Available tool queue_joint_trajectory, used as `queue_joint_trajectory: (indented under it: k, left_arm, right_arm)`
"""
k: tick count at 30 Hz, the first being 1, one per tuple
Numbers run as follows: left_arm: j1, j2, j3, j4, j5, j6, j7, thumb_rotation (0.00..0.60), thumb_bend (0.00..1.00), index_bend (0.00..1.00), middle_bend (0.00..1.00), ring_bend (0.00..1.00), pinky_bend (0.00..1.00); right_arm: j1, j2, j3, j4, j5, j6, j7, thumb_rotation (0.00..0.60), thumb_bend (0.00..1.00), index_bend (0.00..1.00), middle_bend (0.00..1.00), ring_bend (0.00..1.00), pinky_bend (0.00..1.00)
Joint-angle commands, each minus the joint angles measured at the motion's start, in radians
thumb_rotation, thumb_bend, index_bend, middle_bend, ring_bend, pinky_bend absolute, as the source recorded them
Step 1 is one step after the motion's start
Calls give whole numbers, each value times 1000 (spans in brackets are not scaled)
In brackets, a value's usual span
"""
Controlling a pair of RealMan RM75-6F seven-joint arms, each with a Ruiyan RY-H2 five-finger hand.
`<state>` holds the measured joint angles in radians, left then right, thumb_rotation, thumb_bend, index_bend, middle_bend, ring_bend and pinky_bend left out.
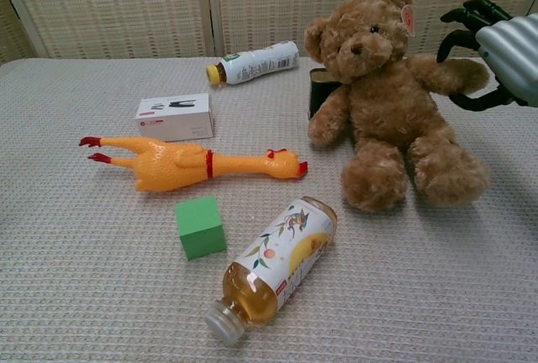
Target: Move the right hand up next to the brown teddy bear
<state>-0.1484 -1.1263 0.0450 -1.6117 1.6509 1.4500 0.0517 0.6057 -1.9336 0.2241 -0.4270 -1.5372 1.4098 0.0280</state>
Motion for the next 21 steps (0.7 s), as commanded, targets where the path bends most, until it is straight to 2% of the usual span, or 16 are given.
queue_joint_trajectory:
  k: [1,9,21]
  left_arm:
    - [1,1,1,2,3,1,1,600,444,270,232,222,425]
    - [1,1,2,1,5,2,-2,600,443,270,232,222,425]
    - [1,1,1,0,5,3,0,600,443,270,232,222,425]
  right_arm:
    - [24,-40,2,66,16,2,4,600,151,411,115,26,481]
    - [52,-88,27,156,56,43,12,600,150,537,160,66,523]
    - [39,-103,-14,201,67,-28,13,600,151,546,160,66,528]
